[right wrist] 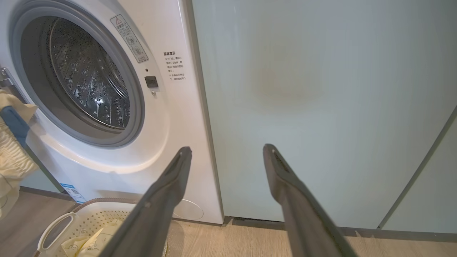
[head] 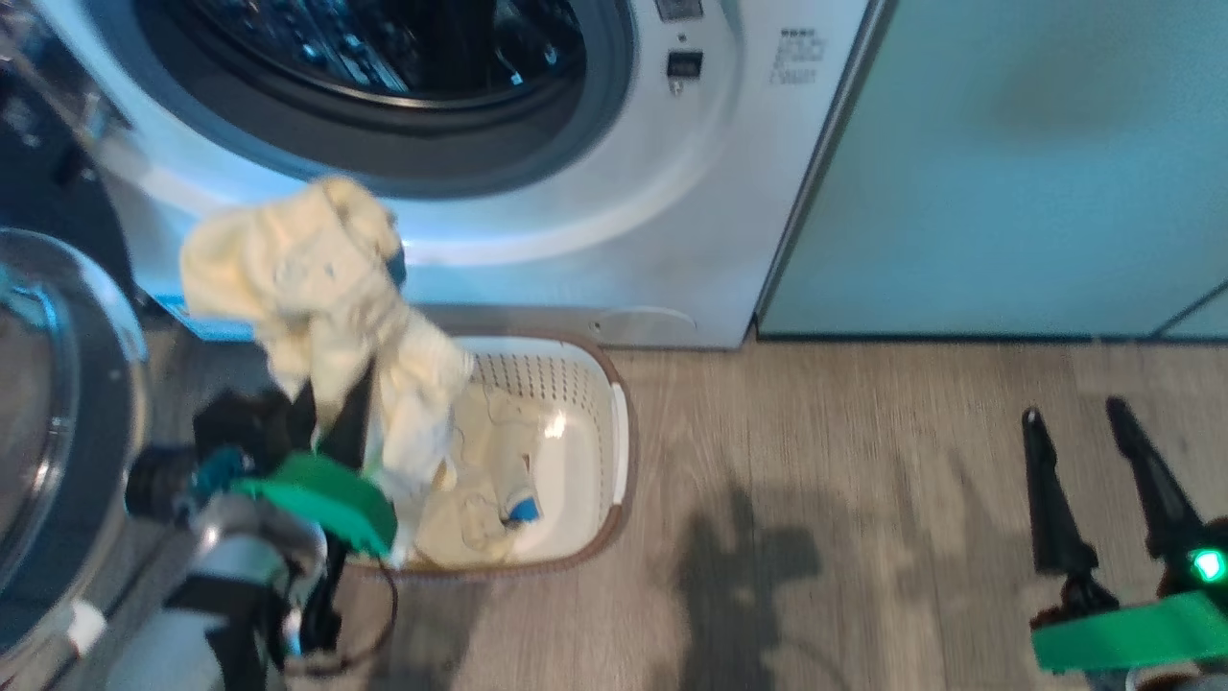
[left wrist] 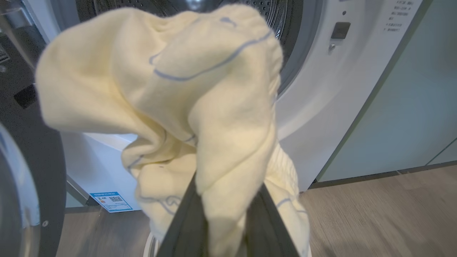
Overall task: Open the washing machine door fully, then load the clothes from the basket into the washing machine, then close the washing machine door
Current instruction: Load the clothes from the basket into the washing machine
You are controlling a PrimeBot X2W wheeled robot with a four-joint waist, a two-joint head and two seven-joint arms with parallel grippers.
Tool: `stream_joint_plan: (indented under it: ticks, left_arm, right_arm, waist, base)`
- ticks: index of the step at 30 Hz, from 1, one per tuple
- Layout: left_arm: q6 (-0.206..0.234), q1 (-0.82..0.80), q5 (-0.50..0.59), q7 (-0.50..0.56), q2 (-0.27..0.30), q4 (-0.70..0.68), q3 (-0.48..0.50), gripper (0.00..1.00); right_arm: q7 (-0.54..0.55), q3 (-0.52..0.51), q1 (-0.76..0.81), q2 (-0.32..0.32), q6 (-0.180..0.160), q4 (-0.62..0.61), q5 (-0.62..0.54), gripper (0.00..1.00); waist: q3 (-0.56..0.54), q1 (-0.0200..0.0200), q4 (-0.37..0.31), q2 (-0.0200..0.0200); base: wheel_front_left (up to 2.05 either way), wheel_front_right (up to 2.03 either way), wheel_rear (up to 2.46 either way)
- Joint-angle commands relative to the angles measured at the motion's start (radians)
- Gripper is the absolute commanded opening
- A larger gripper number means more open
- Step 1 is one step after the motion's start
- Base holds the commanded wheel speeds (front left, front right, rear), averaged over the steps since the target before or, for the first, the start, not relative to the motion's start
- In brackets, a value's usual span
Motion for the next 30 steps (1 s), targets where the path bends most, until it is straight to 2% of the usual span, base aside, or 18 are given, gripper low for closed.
stream_joint_plan:
  ticks: [1,7,15,19,23,30]
  left_arm:
    - [-0.009,-0.104,-0.009,0.000,0.045,-0.004,0.053,0.00]
    - [-0.036,-0.224,-0.043,0.027,0.071,0.054,0.086,0.00]
    - [-0.105,-0.447,-0.084,0.142,0.151,0.123,0.107,0.00]
    - [-0.140,-0.562,-0.100,0.228,0.191,0.153,0.105,0.00]
    - [-0.174,-0.720,-0.136,0.369,0.240,0.185,0.110,0.00]
    - [-0.199,-0.942,-0.153,0.573,0.323,0.230,0.100,0.00]
  right_arm:
    - [-0.005,0.022,-0.053,-0.009,-0.003,-0.047,0.007,1.00]
    - [-0.005,0.031,-0.099,-0.009,-0.003,-0.071,0.026,1.00]
    - [-0.005,0.045,-0.178,-0.009,-0.003,-0.095,0.076,1.00]
    - [-0.005,0.050,-0.207,-0.009,-0.003,-0.095,0.103,1.00]
    - [-0.005,0.060,-0.238,-0.009,-0.003,-0.092,0.134,1.00]
    - [-0.005,0.085,-0.277,-0.009,-0.003,-0.091,0.169,1.00]
  waist:
    - [0.081,-0.0001,-0.032,0.0000]
    - [0.182,-0.0001,-0.072,0.0000]
    - [0.337,-0.0001,-0.123,0.0000]
    - [0.390,-0.0001,-0.144,0.0000]
    - [0.443,-0.0001,-0.164,0.0000]
    - [0.505,-0.0001,-0.200,0.0000]
  base:
    - [0.00,0.00,0.00]
    - [0.00,0.00,0.00]
    - [0.00,0.00,0.00]
    - [0.00,0.00,0.00]
    - [0.00,0.00,0.00]
    - [0.00,0.00,0.00]
